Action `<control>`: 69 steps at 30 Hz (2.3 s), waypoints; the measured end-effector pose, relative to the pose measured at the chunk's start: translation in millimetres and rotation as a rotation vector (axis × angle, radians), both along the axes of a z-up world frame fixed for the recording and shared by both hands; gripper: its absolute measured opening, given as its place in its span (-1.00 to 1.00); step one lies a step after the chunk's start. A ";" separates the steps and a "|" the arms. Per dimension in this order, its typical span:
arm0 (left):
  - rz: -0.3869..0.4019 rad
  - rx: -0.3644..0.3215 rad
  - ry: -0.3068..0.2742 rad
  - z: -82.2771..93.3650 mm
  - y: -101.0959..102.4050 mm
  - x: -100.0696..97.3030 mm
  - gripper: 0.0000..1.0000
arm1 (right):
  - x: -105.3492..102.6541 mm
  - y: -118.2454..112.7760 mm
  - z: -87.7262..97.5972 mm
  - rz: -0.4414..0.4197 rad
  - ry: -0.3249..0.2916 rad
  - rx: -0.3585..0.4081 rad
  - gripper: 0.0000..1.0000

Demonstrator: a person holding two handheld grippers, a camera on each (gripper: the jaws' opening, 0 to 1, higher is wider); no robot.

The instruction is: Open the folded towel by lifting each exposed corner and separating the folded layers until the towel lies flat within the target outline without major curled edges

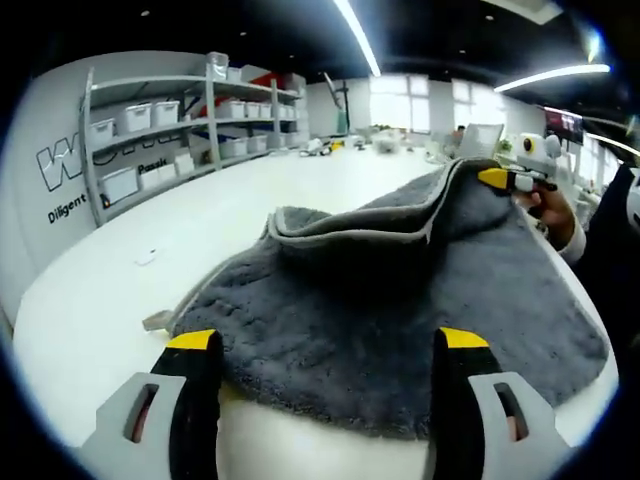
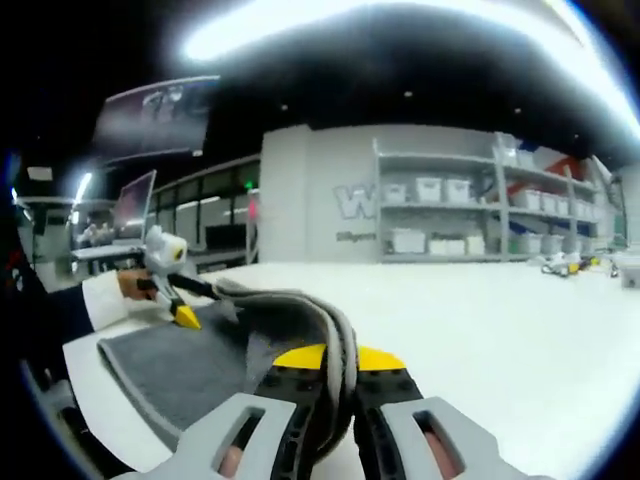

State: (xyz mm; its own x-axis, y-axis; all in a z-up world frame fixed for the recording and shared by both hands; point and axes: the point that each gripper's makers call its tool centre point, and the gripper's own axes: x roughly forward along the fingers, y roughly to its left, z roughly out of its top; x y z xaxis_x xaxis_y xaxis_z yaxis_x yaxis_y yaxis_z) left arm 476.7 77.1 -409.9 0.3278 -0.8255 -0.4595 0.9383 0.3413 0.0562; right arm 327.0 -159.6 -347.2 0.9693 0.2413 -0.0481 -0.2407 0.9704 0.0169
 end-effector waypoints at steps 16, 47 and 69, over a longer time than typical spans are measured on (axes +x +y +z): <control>0.017 -0.020 -0.041 5.4 -16.8 16.7 0.71 | -1.4 -27.8 -2.9 -0.046 0.006 0.023 -0.97; 0.105 -0.033 -0.114 9.0 -61.3 3.8 0.47 | -3.0 -72.8 -6.5 -0.141 -0.002 0.053 -0.98; 0.133 -0.051 -0.122 7.7 -76.5 -0.1 0.42 | -2.1 -93.6 -9.9 -0.182 -0.001 0.082 -0.98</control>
